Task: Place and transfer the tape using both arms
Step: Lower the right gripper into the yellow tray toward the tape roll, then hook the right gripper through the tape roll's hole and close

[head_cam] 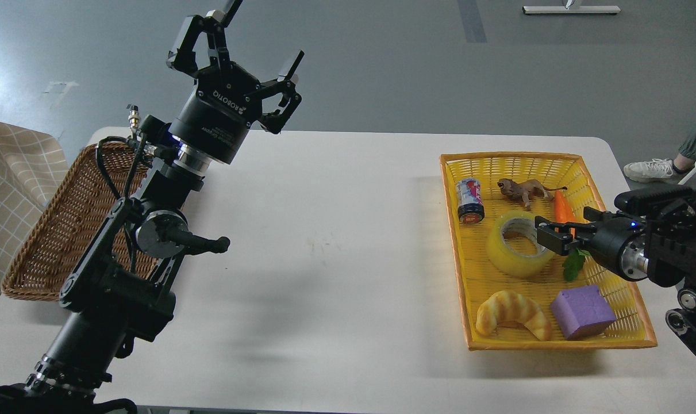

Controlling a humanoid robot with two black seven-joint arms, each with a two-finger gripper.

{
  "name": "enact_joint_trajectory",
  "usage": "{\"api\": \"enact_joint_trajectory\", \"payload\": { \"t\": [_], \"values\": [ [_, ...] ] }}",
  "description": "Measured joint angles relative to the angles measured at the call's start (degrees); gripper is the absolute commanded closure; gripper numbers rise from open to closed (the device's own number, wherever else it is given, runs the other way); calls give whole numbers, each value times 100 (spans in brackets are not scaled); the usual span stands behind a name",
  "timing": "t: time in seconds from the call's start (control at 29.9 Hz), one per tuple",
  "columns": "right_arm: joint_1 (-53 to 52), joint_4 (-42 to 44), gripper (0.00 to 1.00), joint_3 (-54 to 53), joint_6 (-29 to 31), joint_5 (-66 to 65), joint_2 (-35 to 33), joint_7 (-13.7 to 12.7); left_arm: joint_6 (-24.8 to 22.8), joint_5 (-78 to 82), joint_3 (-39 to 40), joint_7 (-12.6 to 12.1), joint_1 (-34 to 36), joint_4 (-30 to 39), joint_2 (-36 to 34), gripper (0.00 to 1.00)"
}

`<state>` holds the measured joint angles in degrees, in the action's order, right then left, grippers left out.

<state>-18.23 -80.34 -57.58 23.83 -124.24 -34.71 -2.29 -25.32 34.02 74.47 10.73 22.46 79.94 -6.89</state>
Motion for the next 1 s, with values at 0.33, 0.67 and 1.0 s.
{"api": "enact_joint_trajectory", "payload": {
  "t": [0.33,0.67,1.0],
  "values": [
    [-13,307,11,135,-2,-76,140,6,-9,-1,16,37,0,13,0,2],
    [9,318,13,142,-10,-76,268,8,-4,-1,16,53,0,38,-11,2],
    [26,322,20,157,-10,-76,338,1,-7,-1,15,53,13,39,-15,2]
  ]
}}
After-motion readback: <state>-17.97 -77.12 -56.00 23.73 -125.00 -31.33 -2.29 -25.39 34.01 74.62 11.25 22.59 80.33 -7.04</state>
